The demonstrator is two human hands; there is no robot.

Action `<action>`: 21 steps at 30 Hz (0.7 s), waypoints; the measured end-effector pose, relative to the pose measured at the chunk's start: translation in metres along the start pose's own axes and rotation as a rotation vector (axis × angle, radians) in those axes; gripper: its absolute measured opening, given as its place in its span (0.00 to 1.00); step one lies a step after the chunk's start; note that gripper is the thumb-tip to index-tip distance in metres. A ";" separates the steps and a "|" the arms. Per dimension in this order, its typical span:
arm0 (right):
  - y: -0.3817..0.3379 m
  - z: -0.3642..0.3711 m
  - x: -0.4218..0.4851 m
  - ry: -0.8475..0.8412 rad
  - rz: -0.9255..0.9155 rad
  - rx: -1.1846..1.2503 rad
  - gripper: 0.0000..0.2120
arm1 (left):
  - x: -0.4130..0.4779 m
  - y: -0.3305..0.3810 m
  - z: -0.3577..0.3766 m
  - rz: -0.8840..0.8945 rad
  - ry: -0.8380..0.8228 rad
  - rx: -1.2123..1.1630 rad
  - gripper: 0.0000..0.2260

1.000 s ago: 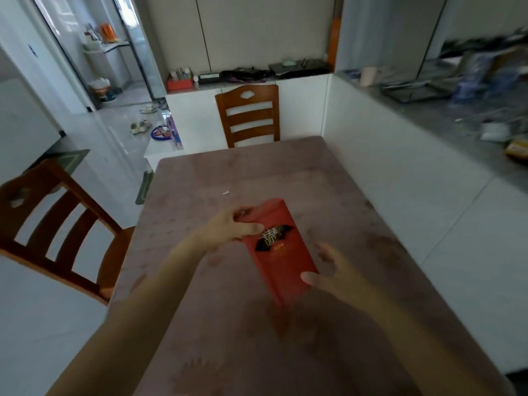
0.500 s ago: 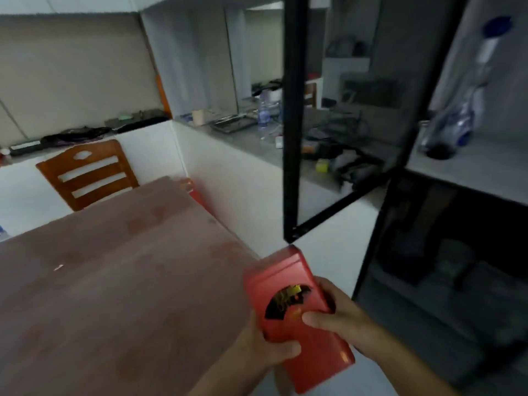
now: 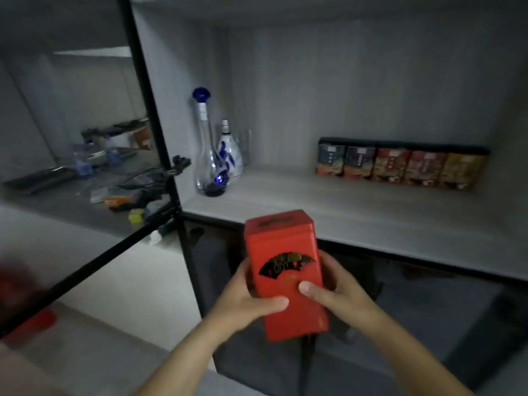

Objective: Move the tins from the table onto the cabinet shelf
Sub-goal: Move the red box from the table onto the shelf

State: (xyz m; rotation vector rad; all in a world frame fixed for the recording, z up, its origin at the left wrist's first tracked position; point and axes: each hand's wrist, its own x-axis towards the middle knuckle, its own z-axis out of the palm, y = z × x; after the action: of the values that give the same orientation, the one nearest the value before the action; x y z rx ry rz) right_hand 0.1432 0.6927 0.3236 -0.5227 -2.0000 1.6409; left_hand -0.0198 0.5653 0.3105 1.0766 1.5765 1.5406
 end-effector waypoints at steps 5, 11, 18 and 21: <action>0.015 -0.066 0.035 0.180 0.023 -0.197 0.21 | 0.116 0.035 -0.004 0.013 -0.045 0.047 0.33; 0.029 -0.117 0.114 0.220 0.068 -0.364 0.17 | 0.254 0.035 -0.028 0.002 -0.063 0.096 0.39; 0.061 -0.140 0.218 0.194 0.053 -0.749 0.19 | 0.396 0.018 -0.053 -0.081 -0.137 0.135 0.43; 0.073 -0.144 0.232 0.199 0.070 -0.943 0.19 | 0.448 0.017 -0.057 -0.094 -0.184 0.117 0.45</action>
State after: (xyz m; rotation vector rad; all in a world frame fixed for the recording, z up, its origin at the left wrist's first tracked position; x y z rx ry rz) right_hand 0.0413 0.9558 0.3049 -1.0291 -2.5186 0.5368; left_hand -0.2627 0.9427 0.3671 1.1562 1.5818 1.2624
